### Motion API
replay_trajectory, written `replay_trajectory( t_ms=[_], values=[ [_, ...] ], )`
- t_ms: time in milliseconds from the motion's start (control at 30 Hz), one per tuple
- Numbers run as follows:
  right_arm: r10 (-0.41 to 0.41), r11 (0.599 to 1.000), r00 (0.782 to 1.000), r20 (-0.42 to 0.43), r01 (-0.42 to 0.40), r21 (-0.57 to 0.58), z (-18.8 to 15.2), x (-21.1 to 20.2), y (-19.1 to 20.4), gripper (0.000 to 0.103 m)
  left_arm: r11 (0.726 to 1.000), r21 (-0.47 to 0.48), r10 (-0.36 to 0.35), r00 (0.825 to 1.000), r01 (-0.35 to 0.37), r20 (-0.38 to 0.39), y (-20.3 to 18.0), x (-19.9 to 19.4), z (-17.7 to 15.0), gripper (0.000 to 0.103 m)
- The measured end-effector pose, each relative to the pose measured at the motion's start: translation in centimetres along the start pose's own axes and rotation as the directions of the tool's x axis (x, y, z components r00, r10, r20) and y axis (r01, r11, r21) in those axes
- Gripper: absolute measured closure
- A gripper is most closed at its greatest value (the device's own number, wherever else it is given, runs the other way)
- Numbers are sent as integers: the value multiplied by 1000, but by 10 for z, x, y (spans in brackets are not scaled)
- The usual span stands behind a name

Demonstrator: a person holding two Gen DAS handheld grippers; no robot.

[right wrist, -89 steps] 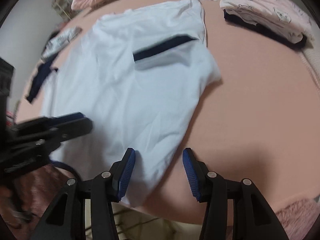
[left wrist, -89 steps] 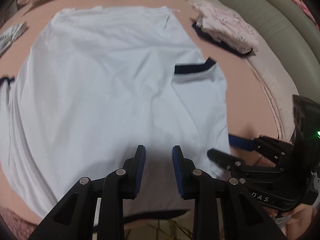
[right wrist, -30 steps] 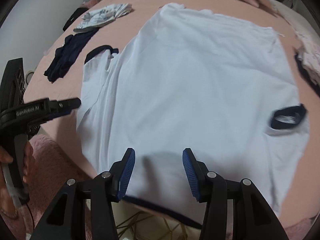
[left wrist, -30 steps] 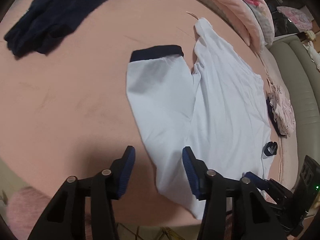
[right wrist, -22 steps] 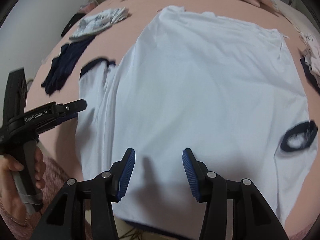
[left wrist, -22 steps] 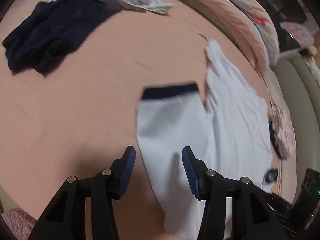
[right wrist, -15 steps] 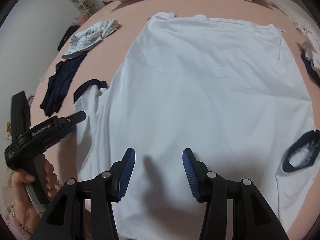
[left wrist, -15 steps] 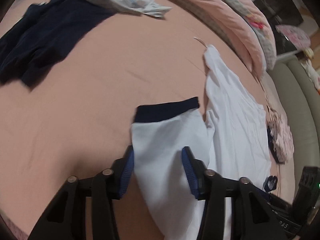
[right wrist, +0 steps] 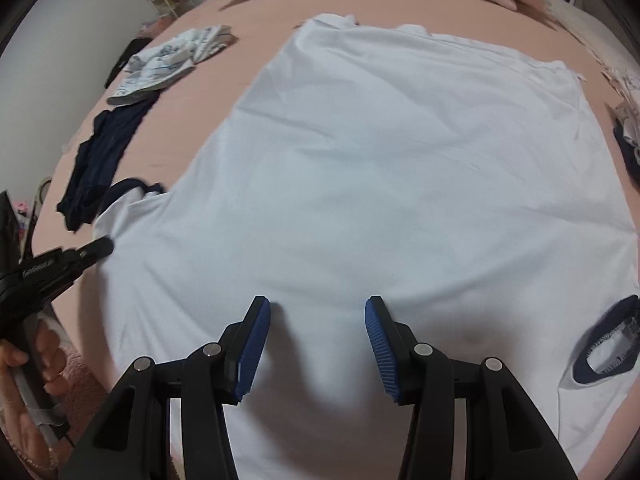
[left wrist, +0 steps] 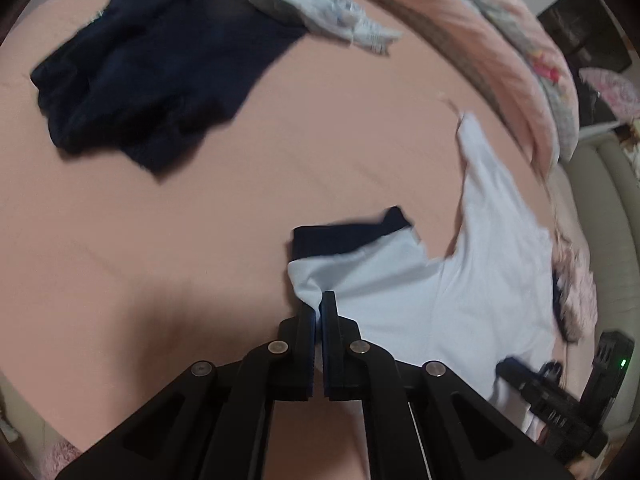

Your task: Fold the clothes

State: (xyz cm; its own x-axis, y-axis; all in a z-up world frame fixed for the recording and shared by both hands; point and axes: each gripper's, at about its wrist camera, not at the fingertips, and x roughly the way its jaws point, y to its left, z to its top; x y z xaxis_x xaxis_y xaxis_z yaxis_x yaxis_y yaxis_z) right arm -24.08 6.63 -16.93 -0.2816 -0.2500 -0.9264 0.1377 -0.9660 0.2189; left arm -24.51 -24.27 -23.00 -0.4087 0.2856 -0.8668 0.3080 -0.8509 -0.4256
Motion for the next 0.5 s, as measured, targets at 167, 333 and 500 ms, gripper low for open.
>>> replay_trajectory(
  t_ms=[167, 333, 500],
  values=[
    [-22, 999, 1000, -3, 22, -48, -2, 4, 10, 54, 999, -40, -2, 999, 4, 41, -1, -17, 5, 98],
    [-24, 996, 1000, -2, 24, -84, -6, 3, 25, 54, 994, 95, -67, 996, 62, 59, -35, -22, 11, 97],
    [-26, 993, 1000, 0, 26, -119, -9, 1, 40, 54, 967, 228, -96, 993, 110, -69, -87, 19, 3, 97]
  ],
)
